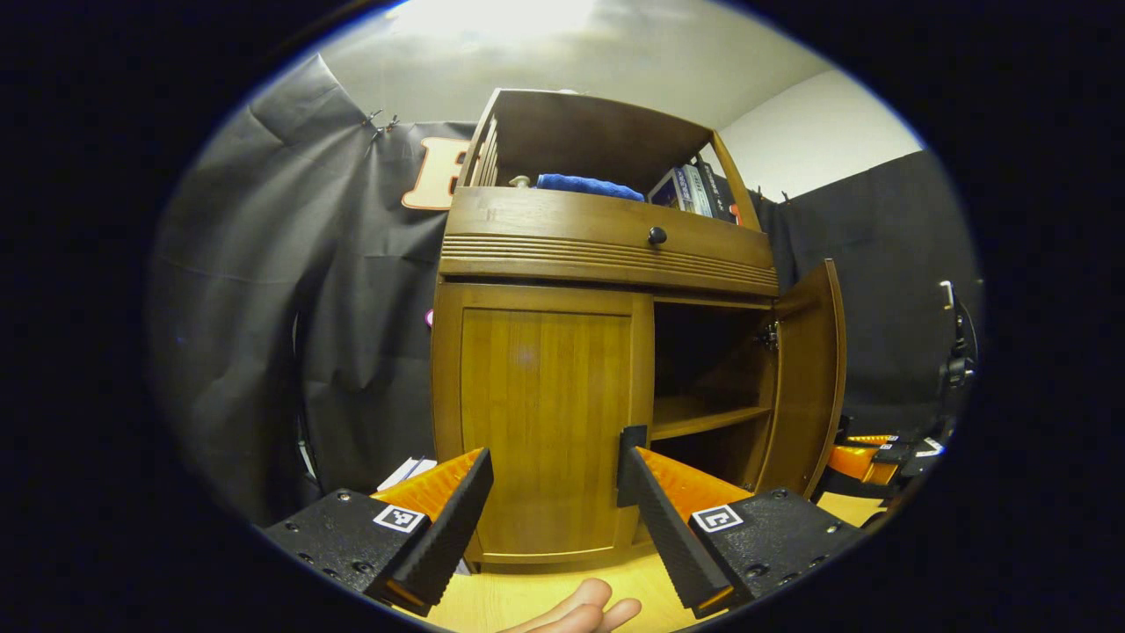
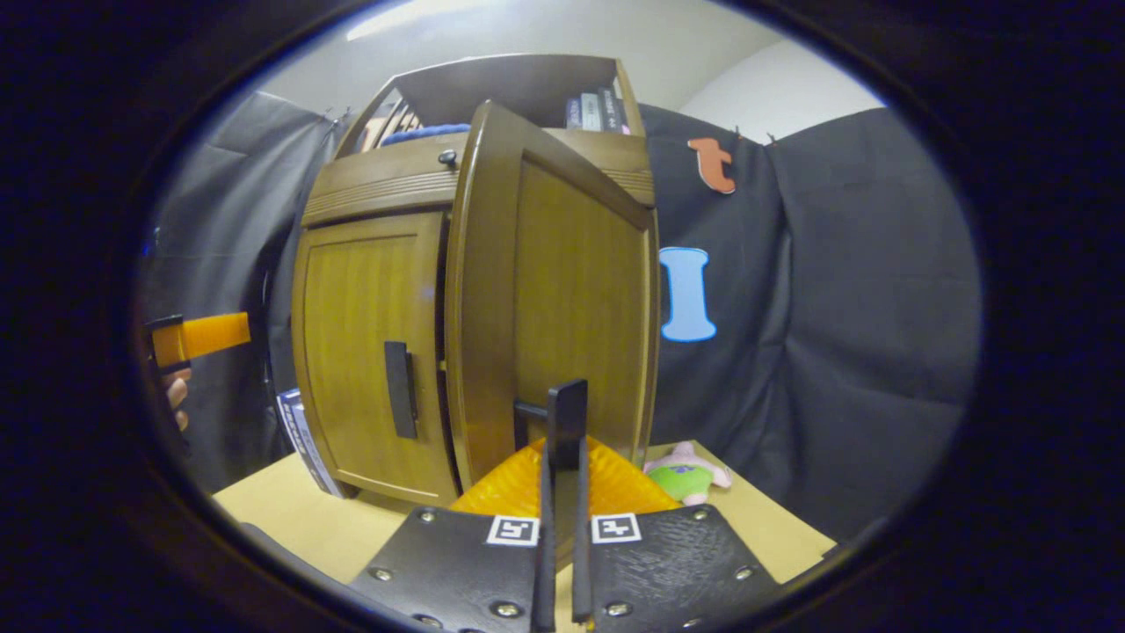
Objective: Open the right door of the double-door shoe cabinet with the right hand, and open the left door with the left hand.
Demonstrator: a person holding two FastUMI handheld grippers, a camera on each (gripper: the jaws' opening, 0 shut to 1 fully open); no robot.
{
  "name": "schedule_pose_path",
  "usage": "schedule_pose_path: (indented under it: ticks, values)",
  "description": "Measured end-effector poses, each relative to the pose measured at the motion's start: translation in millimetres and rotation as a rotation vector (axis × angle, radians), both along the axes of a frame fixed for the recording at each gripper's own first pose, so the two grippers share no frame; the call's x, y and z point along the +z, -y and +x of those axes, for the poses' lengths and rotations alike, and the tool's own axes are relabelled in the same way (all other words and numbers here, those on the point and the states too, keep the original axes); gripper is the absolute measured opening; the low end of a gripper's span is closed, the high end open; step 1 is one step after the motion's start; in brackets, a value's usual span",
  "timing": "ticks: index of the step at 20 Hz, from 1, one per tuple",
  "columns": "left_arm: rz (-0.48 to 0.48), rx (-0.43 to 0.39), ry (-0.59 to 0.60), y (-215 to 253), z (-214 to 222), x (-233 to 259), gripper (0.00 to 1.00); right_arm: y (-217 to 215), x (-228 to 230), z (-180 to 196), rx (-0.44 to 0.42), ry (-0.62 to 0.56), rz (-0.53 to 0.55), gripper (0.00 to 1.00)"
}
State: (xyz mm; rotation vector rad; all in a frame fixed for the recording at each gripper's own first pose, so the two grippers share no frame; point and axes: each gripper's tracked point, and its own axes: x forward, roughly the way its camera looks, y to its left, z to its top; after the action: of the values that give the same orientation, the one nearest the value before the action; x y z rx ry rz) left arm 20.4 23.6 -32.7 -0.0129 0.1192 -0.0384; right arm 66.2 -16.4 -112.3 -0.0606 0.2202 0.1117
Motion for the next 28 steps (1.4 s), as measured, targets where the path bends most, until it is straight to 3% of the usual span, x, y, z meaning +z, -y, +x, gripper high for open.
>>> schedule_pose_path:
  ticks: [16,21,25,26,27,28]
  values:
    - [0.011,-0.008,-0.002,13,-1,-3,0.91,79,12,-21,-0.152,0.064,-0.04,0.07]
    - [0.023,-0.022,-0.007,28,0,-7,0.91,107,18,-12,-0.172,0.06,-0.053,0.05]
    - [0.029,-0.04,-0.007,39,0,-10,0.91,128,16,-4,-0.119,0.058,-0.02,0.06]
    - [0.027,-0.039,-0.007,40,1,-11,0.91,133,18,-6,-0.096,0.061,-0.016,0.08]
    - [0.022,-0.037,-0.009,42,1,-12,0.91,139,19,-4,-0.073,0.056,-0.01,0.17]
    - [0.017,-0.035,-0.011,43,3,-13,0.91,149,18,-2,-0.053,0.048,0.002,0.1]
